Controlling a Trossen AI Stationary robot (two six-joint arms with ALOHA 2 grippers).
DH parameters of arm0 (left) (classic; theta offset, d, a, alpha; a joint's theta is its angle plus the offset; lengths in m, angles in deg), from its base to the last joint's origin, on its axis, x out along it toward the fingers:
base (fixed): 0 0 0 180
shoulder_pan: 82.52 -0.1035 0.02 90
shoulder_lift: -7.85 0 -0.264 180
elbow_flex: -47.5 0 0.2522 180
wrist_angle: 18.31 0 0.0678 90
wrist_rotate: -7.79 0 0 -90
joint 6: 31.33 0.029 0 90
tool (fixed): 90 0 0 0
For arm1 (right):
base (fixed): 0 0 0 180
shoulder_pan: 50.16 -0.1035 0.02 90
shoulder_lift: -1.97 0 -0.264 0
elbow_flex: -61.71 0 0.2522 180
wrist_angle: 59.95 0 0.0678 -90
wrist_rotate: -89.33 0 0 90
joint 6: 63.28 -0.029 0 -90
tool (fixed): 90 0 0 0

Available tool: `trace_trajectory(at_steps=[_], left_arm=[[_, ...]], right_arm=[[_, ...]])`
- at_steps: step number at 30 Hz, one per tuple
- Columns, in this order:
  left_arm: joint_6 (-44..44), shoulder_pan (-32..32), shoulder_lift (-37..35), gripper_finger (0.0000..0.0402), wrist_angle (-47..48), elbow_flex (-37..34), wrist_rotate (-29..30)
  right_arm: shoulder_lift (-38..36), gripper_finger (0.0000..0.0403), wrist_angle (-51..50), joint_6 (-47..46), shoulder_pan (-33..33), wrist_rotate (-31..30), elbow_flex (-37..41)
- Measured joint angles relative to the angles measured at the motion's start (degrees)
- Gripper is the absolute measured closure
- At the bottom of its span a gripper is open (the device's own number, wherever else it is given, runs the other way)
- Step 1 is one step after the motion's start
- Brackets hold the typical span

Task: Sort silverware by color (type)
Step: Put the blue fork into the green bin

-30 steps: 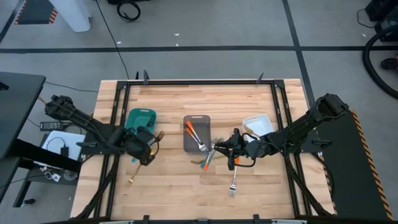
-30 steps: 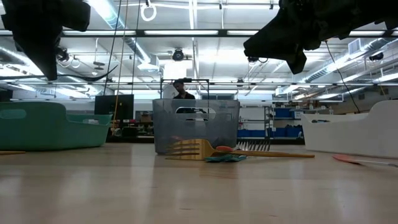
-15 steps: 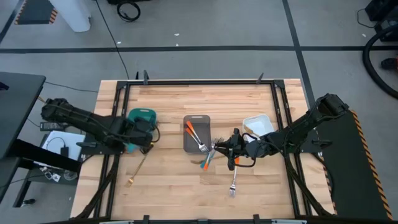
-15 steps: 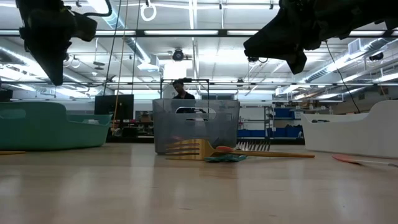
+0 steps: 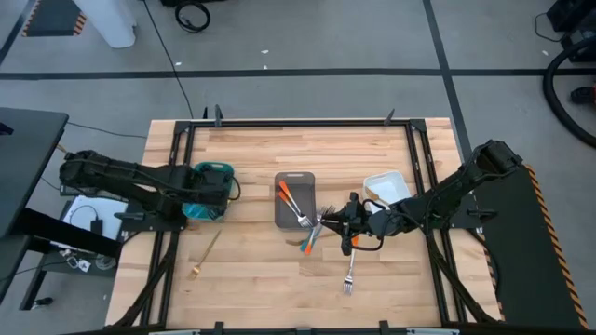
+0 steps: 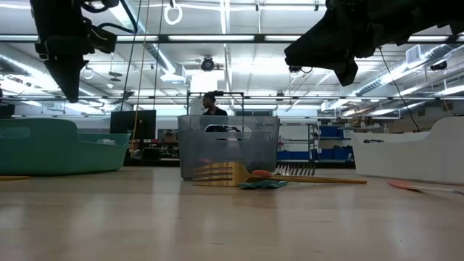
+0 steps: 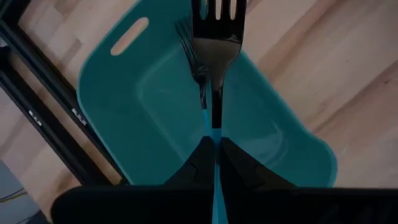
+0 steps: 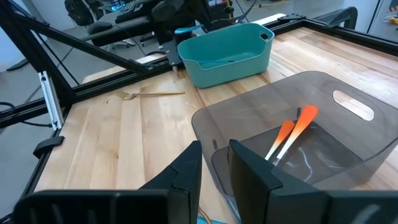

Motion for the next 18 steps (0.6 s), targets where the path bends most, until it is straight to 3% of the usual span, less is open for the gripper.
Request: trace_trajectory(at_steps=[18], left_arm=[[13.3, -15.9, 0.0, 0.0388, -4.3, -7.8, -11.0]], right_arm=[[0.0, 0.0317, 0.1, -0.2, -0.8, -0.2, 0.0]])
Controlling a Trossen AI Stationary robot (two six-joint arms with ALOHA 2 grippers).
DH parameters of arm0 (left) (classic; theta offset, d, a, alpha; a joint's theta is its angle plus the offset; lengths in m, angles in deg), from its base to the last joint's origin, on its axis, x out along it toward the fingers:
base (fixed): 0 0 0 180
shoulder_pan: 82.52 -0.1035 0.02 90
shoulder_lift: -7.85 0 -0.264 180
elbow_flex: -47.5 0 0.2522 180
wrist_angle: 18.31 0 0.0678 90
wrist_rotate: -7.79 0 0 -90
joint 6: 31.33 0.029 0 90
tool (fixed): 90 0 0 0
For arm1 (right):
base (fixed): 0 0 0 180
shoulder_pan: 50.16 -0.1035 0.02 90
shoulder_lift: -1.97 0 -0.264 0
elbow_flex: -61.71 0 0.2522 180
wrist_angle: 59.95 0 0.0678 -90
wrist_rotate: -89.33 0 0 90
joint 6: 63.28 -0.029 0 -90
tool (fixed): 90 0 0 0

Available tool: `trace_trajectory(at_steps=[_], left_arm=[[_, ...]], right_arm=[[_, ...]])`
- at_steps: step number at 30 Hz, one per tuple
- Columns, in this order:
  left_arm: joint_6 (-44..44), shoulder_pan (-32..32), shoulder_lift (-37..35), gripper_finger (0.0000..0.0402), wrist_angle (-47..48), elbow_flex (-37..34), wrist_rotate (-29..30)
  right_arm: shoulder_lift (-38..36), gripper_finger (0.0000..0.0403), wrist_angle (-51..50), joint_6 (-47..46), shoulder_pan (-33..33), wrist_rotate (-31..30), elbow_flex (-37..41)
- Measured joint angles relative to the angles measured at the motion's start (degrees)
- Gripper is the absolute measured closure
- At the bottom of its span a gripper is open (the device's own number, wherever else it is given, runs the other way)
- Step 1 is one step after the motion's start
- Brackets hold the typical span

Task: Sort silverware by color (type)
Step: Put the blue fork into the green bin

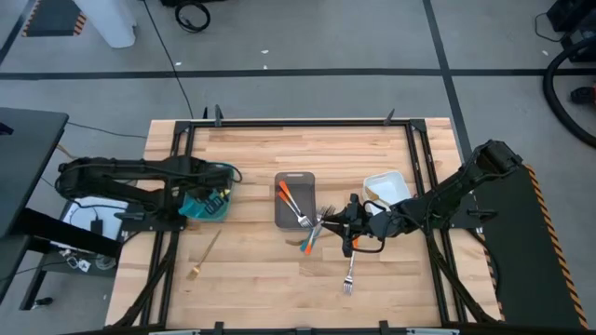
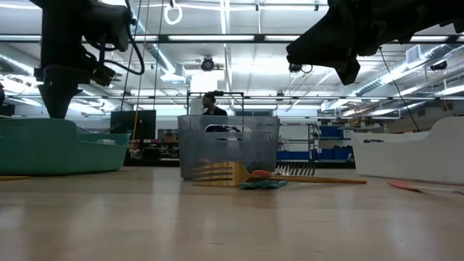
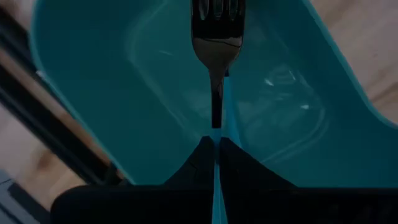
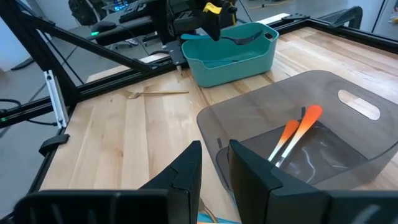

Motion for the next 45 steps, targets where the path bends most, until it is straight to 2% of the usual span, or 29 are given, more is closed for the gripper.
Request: trace_trajectory(at_steps=[5, 13, 17, 25, 45], left_arm=[[3.0, -5.0, 0.0, 0.0388, -1.5, -0.1, -3.2], [7.1, -10.8, 0.0, 0.0388, -4.8, -0.1, -3.3], [7.1, -11.0, 0.0, 0.0388, -5.8, -0.9, -3.2], [7.1, -11.0, 0.0, 0.0388, -11.1, -8.0, -3.3], [4.4, -10.6, 0.0, 0.0358, -16.5, -8.4, -5.7]], right_arm=[[0.0, 0.0317, 0.1, 0.0, 0.0, 0.0, 0.0], [0.0, 0.0317, 0.1, 0.1, 0.0, 0.0, 0.0], [0.0, 0.0317, 0.1, 0.0, -0.4, 0.0, 0.0], [0.0, 0.0317, 0.1, 0.1, -0.7, 0.0, 0.0], [0.0, 0.0317, 0.1, 0.0, -0.7, -0.4, 0.0]])
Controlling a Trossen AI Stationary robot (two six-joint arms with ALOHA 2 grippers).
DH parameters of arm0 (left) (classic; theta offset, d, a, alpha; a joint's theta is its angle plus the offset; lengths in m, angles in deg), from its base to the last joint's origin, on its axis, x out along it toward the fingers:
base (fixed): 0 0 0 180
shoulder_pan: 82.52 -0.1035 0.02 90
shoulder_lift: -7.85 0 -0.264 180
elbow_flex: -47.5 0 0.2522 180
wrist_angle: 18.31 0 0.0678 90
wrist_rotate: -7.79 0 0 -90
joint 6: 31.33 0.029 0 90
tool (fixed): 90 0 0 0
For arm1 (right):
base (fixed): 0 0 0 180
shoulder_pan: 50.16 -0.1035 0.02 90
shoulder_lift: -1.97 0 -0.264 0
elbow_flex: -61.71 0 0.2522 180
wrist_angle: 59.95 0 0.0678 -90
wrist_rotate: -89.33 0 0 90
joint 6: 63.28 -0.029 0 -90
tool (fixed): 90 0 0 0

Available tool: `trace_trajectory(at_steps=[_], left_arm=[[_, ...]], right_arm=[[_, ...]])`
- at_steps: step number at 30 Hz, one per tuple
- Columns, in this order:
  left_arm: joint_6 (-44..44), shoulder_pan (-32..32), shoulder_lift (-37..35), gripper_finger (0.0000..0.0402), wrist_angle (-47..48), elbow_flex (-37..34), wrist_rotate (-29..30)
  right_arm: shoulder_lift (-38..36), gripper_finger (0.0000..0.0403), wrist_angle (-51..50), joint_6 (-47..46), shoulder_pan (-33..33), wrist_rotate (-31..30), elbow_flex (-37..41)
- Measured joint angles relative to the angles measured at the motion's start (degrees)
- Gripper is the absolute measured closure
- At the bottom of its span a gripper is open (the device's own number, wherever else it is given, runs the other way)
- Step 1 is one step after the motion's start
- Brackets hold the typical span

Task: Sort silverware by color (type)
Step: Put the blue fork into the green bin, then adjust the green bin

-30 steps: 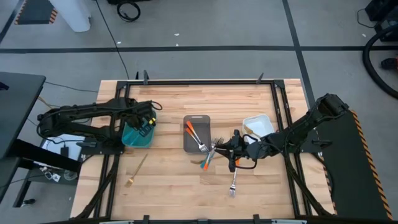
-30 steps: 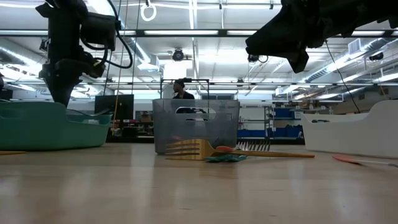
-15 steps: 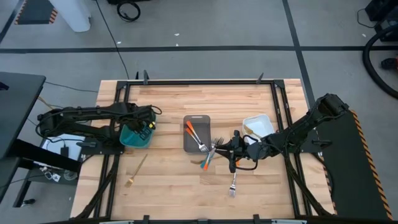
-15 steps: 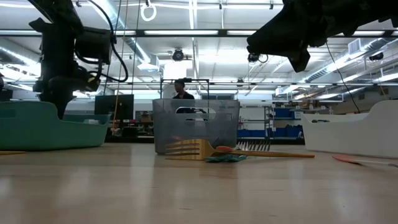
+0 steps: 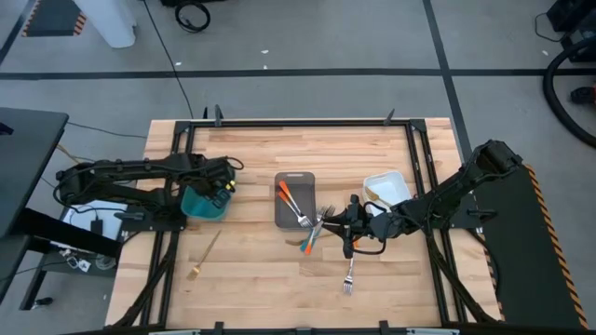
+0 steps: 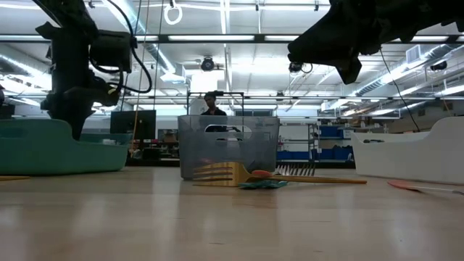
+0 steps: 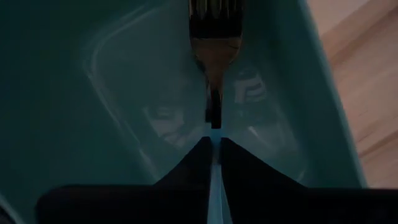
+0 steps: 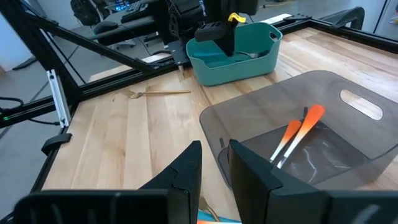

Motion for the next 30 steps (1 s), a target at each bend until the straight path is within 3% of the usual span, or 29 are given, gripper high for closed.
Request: trace_trajectory(at_steps=[12, 24, 30], left_arm=[[-0.3, -0.9, 0.0, 0.027, -0.9, 0.5, -0.2], [1.2, 1.1, 0.0, 0.0267, -2.0, 4.5, -3.8], [-1.1, 4.6, 3.0, 0.0267, -1.5, 4.5, -1.6]], right_arm=[[0.0, 0.0317, 0.0, 0.0, 0.0, 0.0, 0.0], [0.0, 0.0317, 0.0, 0.0, 0.0, 0.0, 0.0], [0.0, 0.0317, 0.0, 0.0, 0.0, 0.0, 0.0]])
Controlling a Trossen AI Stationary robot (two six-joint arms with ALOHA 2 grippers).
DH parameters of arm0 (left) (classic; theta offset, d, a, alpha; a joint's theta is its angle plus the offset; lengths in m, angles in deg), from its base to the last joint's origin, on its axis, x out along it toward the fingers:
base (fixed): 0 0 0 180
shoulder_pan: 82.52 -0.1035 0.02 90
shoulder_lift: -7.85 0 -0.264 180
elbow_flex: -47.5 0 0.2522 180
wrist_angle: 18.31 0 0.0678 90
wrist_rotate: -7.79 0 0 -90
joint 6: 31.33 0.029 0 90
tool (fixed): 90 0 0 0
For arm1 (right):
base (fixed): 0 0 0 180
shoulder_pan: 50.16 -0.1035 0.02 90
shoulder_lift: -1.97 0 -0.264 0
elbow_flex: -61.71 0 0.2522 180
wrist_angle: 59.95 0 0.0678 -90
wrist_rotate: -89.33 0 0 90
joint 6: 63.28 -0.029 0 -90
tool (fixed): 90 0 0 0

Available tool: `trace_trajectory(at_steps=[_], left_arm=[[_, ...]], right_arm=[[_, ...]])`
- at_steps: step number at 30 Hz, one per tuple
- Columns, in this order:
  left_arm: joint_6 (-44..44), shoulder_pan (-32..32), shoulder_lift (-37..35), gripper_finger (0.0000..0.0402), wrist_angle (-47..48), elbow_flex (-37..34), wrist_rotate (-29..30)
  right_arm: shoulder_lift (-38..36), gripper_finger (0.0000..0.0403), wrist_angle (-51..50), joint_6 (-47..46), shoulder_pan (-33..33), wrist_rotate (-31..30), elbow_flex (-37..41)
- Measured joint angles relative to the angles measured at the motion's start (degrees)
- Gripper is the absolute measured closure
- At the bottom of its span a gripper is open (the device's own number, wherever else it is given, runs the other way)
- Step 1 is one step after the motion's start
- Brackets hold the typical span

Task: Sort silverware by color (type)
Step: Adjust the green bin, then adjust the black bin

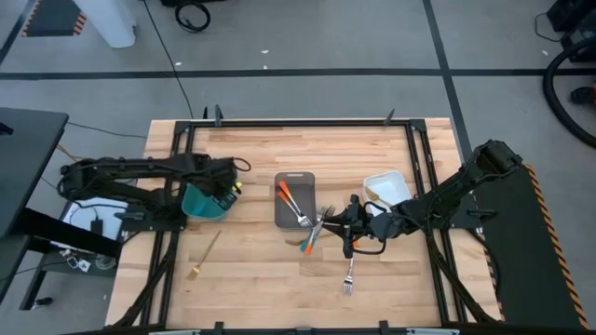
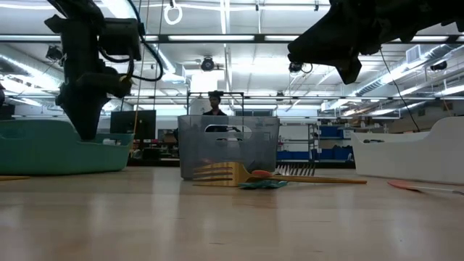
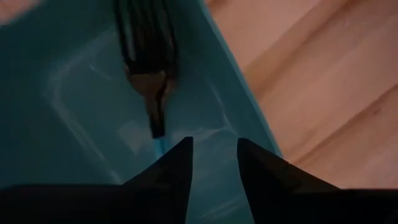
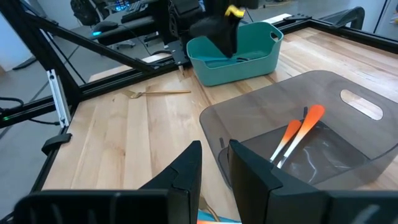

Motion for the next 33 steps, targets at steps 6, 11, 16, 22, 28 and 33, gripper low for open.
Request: trace_trajectory(at_steps=[6, 11, 16, 22, 28, 33], left_arm=[[-2.0, 4.2, 4.6, 0.0267, -1.4, 0.0, -0.2], [-2.7, 5.8, 6.9, 0.0267, -5.2, 0.0, -2.9], [-2.5, 5.9, 7.7, 0.0267, -9.9, 0.0, -3.2], [-2.3, 5.9, 7.4, 0.0267, -9.9, 0.1, -3.4], [-2.2, 7.6, 5.5, 0.0268, -7.2, 4.4, -3.1], [-2.3, 11.4, 5.5, 0.0281, -3.8, 10.1, 1.3]], right_arm=[[0.0, 0.0317, 0.1, 0.1, 0.0, 0.0, 0.0], [0.0, 0.0317, 0.5, 0.1, 0.0, 0.5, 0.0], [0.0, 0.0317, 0.4, 0.1, 0.0, 0.6, 0.0], [0.0, 0.0317, 0.5, 0.1, 0.0, 0.6, 0.0], [0.0, 0.0317, 0.4, 0.1, 0.0, 0.6, 0.0], [0.0, 0.0317, 0.3, 0.1, 0.0, 0.6, 0.0]])
